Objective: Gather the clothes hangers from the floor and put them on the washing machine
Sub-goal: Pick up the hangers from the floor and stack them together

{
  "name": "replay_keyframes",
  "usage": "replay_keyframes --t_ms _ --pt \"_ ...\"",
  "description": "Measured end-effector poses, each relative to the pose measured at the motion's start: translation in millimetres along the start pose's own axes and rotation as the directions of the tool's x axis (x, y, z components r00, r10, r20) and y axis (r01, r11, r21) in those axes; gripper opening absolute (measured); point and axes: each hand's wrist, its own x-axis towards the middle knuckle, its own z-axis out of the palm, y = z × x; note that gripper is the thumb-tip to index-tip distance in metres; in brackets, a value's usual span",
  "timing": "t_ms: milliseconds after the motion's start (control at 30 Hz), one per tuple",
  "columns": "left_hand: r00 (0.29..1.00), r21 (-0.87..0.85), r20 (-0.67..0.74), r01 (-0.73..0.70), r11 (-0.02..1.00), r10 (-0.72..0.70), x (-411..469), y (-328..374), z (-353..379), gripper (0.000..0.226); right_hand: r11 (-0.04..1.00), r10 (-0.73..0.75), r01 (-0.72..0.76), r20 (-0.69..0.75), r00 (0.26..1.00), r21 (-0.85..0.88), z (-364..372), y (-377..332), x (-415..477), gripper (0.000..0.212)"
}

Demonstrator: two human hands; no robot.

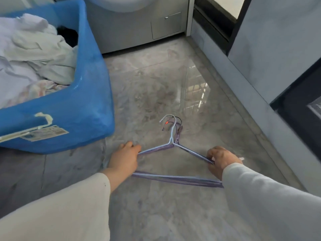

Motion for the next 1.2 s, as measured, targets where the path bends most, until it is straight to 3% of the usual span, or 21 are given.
replay_keyframes --t_ms 133,367,467,600,833,1000,1200 --pt "0.998 -0.001 0.05 -0.029 1.0 0.029 16.7 2.4 20.9 0.026 1.0 0.002 -0.002 0.002 1.0 0.0 14.7 9.4 9.7 0.015" --pt "0.995 0.043 -0.047 -0.09 0.995 0.092 17.1 -2.2 35.7 0.031 0.998 -0.035 0.036 0.011 0.999 -0.049 18.4 3.7 10.4 0.029" --pt "0.995 0.056 -0.012 -0.103 0.993 0.104 15.6 -1.7 38.3 0.027 0.995 -0.036 0.04 0.045 0.998 -0.09 21.6 -1.8 12.6 0.028" --pt "0.996 0.13 0.015 -0.086 0.988 0.085 7.2 0.0 46.2 0.038 0.996 -0.041 0.044 0.048 0.998 -0.076 27.0 -2.1 8.2 0.028" --pt "0.999 0.062 0.037 -0.025 0.998 0.023 -14.8 4.3 43.5 0.027 0.994 -0.081 0.086 0.083 0.993 -0.059 24.5 -2.0 6.6 0.017" --pt "0.993 0.013 0.071 -0.098 0.995 0.097 -33.2 -6.8 44.9 0.028 0.986 -0.168 0.168 0.109 0.98 0.016 26.6 8.5 -12.3 0.018" --pt "0.979 -0.137 -0.097 -0.191 0.972 0.178 -70.8 -20.1 30.4 0.029 0.973 -0.223 0.221 0.015 0.975 0.066 4.2 18.6 -40.4 0.017"
